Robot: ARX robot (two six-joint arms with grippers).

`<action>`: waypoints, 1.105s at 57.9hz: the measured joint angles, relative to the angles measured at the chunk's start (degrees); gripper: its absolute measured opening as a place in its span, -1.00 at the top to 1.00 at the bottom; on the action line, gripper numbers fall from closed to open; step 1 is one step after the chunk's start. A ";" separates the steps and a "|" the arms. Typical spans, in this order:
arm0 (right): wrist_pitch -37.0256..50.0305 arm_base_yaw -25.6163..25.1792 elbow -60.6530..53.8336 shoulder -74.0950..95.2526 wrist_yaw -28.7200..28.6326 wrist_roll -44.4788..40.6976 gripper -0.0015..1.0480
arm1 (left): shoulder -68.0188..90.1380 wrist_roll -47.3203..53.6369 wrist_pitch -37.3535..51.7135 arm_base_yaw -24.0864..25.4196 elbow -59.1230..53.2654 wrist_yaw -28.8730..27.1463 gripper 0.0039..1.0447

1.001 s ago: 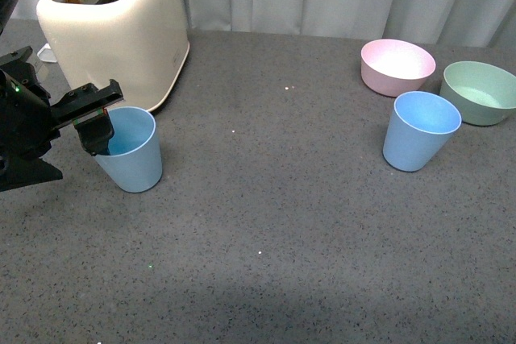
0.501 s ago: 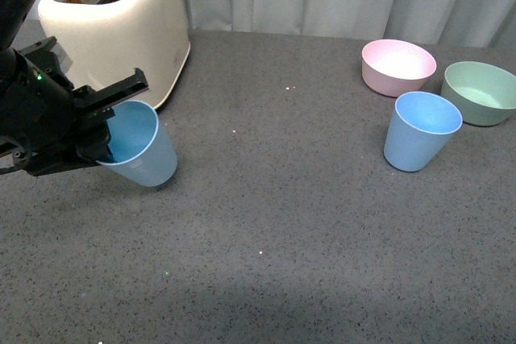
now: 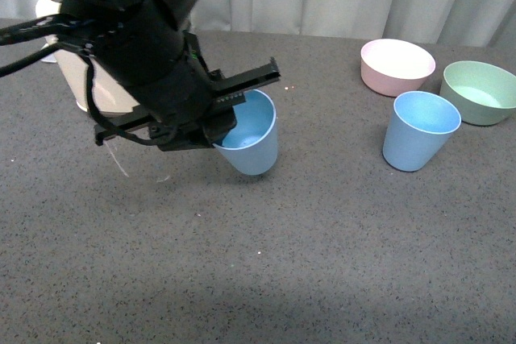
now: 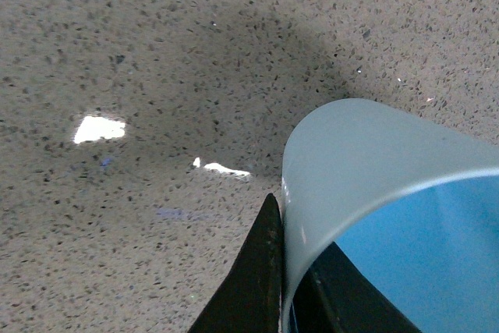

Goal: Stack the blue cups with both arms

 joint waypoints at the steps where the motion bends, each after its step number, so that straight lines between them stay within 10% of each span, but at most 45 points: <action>1: 0.00 0.00 0.00 0.00 0.00 0.00 -0.81 | 0.31 -0.04 -0.28 -0.15 0.42 -0.13 0.94; 29: 0.00 0.00 0.00 0.00 0.00 0.00 -0.81 | 6.19 -0.44 -7.30 -2.45 9.11 -1.46 0.91; 56: 0.00 0.00 0.00 0.00 0.00 0.00 -0.81 | 2.34 -1.46 -5.46 -2.54 7.78 1.11 -0.44; 64: 0.00 0.00 0.00 0.00 0.00 0.00 -0.81 | -3.13 19.76 37.79 -1.88 -15.32 -21.68 -0.05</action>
